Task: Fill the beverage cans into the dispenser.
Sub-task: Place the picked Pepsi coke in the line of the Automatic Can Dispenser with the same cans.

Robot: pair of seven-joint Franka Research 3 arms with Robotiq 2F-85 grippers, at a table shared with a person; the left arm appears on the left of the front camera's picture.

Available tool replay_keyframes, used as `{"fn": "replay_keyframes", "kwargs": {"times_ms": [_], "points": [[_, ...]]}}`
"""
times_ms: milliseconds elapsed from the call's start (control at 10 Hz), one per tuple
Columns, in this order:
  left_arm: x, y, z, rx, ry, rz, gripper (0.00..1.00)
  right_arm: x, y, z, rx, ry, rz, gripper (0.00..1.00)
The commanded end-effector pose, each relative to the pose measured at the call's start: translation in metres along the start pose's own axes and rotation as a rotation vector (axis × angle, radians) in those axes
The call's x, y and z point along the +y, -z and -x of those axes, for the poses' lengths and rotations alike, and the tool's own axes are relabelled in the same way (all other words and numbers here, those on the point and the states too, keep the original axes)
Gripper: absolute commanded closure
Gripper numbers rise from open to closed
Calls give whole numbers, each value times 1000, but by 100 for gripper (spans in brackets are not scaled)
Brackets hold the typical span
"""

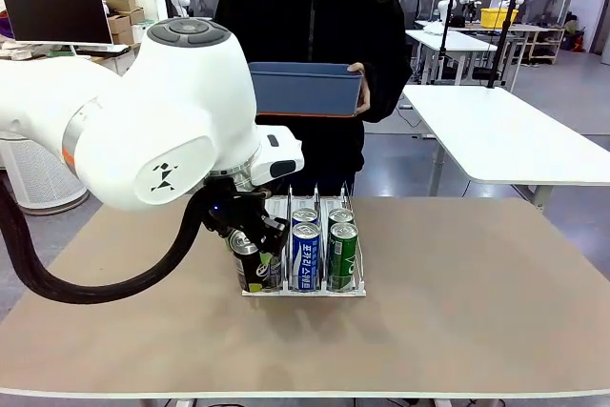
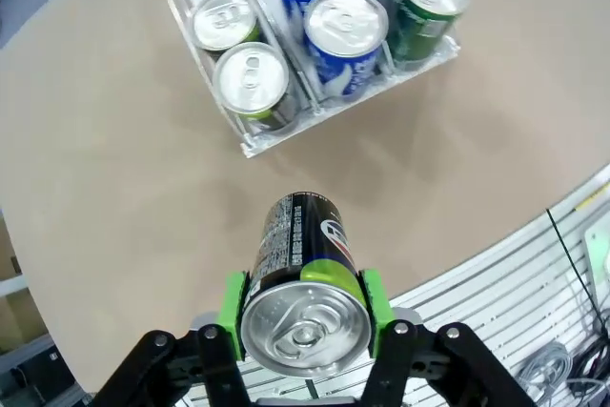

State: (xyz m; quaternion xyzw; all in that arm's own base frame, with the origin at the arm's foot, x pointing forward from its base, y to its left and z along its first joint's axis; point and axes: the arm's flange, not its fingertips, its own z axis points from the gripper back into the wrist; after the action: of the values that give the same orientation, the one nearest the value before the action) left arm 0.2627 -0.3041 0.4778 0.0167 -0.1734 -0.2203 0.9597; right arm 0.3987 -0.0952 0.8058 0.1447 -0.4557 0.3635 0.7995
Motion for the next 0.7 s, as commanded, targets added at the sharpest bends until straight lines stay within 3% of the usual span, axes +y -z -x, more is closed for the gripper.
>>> {"fn": "replay_keyframes", "kwargs": {"times_ms": [0,600], "points": [[-3,12,-7,-14,-41,-49,42,1,0,1,-2,0,-4,0],[10,55,-35,11,-90,-12,42,1,0,1,-2,0,-4,0]]}}
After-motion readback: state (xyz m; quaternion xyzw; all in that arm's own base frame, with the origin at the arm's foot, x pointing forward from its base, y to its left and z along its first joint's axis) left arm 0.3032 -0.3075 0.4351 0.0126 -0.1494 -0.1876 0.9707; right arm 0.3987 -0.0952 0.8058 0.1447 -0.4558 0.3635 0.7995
